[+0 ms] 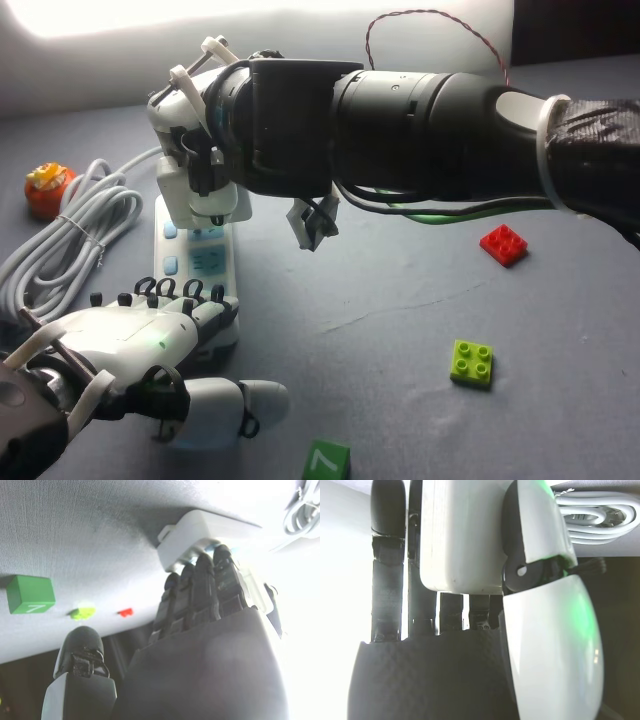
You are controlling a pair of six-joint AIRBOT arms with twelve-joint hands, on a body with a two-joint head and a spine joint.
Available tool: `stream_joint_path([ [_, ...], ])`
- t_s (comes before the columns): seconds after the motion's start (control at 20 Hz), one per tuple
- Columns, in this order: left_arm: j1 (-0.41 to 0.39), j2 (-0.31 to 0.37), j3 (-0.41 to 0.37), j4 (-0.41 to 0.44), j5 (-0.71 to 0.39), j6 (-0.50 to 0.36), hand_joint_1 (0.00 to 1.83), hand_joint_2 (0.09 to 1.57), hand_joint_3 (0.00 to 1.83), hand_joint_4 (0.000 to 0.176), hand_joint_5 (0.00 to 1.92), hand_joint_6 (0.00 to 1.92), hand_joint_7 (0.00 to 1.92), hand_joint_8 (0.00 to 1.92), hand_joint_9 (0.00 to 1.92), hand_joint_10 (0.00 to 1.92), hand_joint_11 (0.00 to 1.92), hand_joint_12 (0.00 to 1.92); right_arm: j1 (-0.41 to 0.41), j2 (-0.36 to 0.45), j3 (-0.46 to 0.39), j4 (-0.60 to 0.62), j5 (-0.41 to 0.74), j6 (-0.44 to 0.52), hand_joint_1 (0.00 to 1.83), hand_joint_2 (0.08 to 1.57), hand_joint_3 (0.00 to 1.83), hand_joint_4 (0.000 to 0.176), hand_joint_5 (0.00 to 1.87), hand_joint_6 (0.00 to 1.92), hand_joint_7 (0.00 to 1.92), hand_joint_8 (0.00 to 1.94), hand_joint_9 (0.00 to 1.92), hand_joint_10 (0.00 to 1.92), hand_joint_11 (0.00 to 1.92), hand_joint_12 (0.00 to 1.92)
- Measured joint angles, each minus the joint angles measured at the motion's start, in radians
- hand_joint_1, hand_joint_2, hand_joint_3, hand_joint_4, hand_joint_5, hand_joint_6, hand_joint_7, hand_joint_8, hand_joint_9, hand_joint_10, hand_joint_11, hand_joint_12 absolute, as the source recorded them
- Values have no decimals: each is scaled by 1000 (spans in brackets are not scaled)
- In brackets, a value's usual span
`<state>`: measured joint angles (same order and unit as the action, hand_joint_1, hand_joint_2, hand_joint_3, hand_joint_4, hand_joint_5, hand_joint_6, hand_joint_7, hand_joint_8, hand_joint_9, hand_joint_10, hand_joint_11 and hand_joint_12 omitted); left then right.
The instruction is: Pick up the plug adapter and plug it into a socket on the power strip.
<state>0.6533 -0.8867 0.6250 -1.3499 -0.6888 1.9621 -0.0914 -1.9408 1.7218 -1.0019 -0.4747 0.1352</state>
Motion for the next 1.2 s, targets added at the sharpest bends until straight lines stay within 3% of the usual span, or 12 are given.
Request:
stream_joint_path([
  [0.7,2,0,0,-2,-7,-3,0,1183,0,0,0,0,44,11,23,10,0,0,-20,-70,61,-23,2,-15,1247,1086,0,0,959,930,1149,807,1337,5,823,955],
  [1.2,4,0,0,2,-9,-6,0,1185,1,0,0,0,29,3,14,3,0,0,-32,-61,60,-30,21,-13,1250,1081,0,0,966,926,1167,770,1335,8,836,937],
])
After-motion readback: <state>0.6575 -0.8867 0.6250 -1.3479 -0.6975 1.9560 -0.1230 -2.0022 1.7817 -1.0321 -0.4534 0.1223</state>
